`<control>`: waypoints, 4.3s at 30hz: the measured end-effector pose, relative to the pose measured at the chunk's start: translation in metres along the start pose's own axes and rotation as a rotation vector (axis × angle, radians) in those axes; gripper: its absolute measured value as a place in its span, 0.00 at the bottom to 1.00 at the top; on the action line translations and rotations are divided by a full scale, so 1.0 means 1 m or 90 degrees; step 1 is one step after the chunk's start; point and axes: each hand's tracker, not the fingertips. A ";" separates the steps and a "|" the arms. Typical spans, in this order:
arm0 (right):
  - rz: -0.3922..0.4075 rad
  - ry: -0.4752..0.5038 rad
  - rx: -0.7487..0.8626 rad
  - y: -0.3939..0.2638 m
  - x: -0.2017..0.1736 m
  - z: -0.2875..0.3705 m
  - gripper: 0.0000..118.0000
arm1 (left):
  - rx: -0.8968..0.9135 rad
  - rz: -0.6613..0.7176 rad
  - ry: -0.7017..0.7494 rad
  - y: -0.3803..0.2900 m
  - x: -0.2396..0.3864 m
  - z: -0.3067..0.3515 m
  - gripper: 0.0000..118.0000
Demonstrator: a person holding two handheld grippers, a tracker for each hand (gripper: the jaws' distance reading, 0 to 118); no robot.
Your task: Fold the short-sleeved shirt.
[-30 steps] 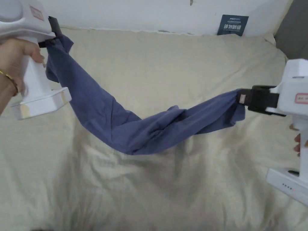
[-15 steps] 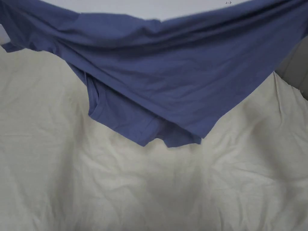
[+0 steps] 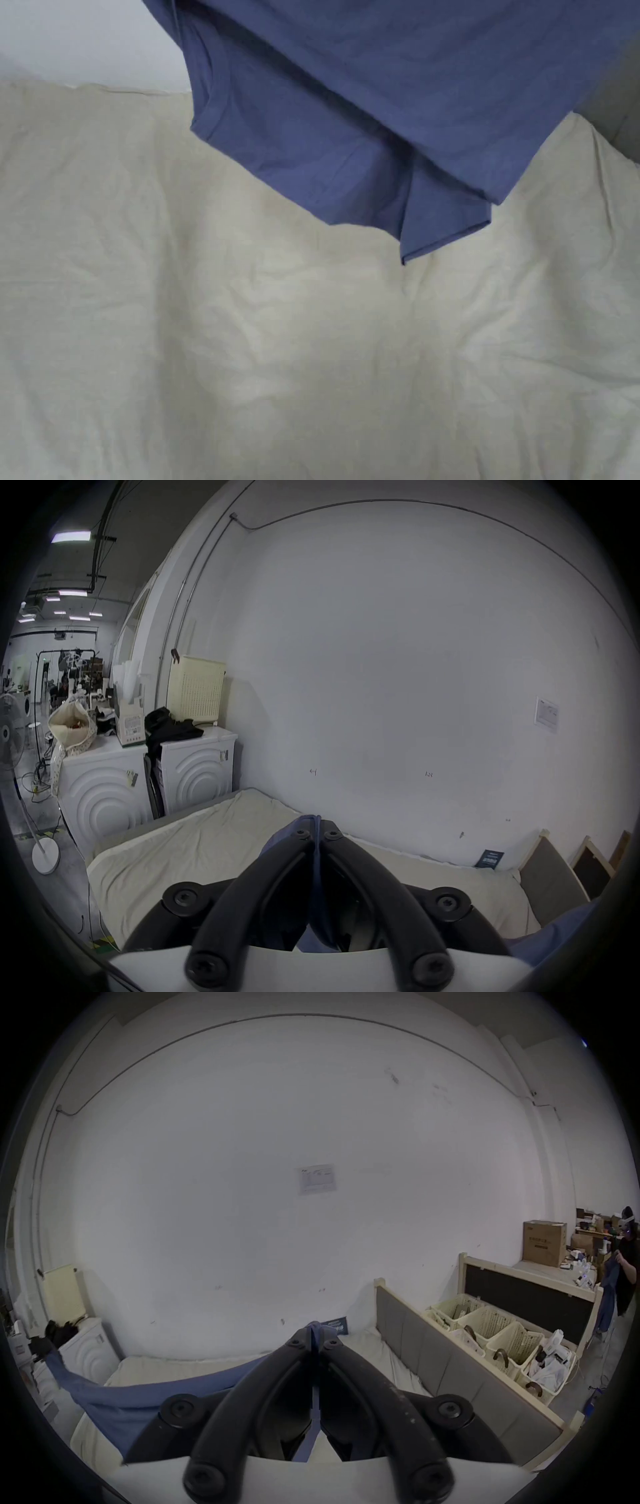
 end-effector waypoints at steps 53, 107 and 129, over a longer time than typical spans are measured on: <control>-0.051 0.017 -0.538 -0.539 0.138 0.087 0.13 | -0.431 -0.026 0.127 -0.463 -0.221 0.097 0.20; 0.060 0.159 -0.076 -0.408 0.011 0.167 0.01 | -0.249 -0.204 -0.305 -0.273 -0.027 0.090 0.45; -0.009 -0.018 -0.251 -0.465 0.071 0.063 0.01 | -0.558 -0.518 -0.309 -0.492 0.202 -0.176 0.95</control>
